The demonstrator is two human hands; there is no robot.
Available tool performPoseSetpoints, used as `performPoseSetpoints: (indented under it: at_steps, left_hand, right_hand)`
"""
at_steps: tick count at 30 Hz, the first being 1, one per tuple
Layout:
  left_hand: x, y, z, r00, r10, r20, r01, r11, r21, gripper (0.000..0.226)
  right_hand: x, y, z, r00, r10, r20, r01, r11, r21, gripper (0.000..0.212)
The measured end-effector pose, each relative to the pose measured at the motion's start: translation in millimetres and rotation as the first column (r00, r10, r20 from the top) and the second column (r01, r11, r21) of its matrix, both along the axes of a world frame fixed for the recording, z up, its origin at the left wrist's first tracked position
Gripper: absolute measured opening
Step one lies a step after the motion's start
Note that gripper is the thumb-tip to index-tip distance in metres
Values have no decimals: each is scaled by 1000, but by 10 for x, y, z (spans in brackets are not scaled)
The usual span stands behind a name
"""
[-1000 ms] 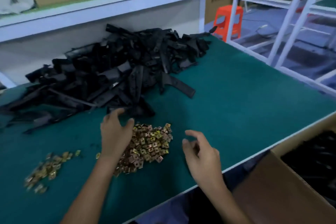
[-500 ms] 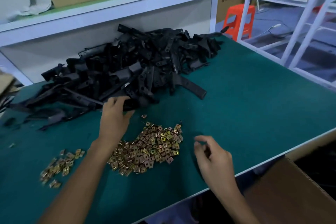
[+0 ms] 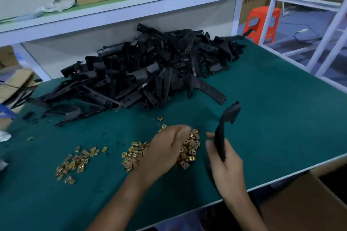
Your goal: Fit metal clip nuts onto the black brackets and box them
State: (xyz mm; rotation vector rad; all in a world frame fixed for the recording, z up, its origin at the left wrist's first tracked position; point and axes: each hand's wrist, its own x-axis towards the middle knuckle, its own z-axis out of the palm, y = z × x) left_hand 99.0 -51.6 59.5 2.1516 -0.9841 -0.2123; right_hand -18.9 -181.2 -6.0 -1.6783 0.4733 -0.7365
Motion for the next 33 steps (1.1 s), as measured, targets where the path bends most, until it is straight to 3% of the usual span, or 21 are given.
performPoseSetpoints:
  at_steps: [3,5,8,12,16,20,24,30,33]
  left_hand:
    - [523,94,-227,946,264,189,-286,953,99,32]
    - [780,110,-329,915,317,250,-369,907,202,31]
    - [954,88,-400,929,250,271,-334,883,329,38]
    - [1012,63,-390,929,225,295,-307,911,273,22]
    - [932,106,-375,927,262,267,-324,919,224,22]
    - [823,222,-338,919,381,101,-392,911,130,20]
    - [760,415,-295,914,400,-72,-400,916,1,11]
    - [791,595,-283,885,391,-252,-437,885,-162,13]
    - [833,646,-303,883,398,-248,-446,876,-182,13]
  right_hand:
    - [2,27,72,998,-13,-54,8,997,-82,41]
    - [2,56,107,997,9,-80,-18,993,-114,31]
    - [3,50,106,993,31,-114,-46,990,-133,21]
    - [10,46,107,990,39,-138,-58,989,-137,35]
    - [13,36,76,986,38,-165,-68,981,-183,41]
    - [17,42,59,980,37,-196,-85,967,-240,37]
    - [9,49,25,974,47,-222,-112,951,-289,40]
    - [17,93,5,982,27,-187,-86,946,-311,49]
    - [19,105,4,980,19,-197,-88,933,-348,51]
